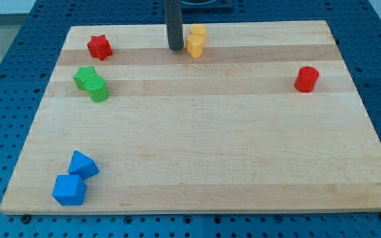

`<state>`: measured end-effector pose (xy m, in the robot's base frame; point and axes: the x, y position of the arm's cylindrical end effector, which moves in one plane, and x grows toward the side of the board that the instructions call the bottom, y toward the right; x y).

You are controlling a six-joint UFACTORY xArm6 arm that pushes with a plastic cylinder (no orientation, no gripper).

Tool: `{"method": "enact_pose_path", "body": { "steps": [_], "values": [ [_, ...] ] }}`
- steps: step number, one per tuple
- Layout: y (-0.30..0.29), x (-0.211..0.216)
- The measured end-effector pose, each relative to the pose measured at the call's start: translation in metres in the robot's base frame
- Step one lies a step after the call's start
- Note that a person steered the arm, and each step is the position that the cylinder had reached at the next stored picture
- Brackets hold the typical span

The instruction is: Touch the bottom left side of the yellow heart

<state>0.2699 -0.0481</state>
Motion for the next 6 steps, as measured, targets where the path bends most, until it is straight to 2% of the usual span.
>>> {"method": "enact_pose_path", "body": {
  "steps": [2,6],
  "values": [
    [0.003,0.008],
    [0.041,0.054]
  ]
}}
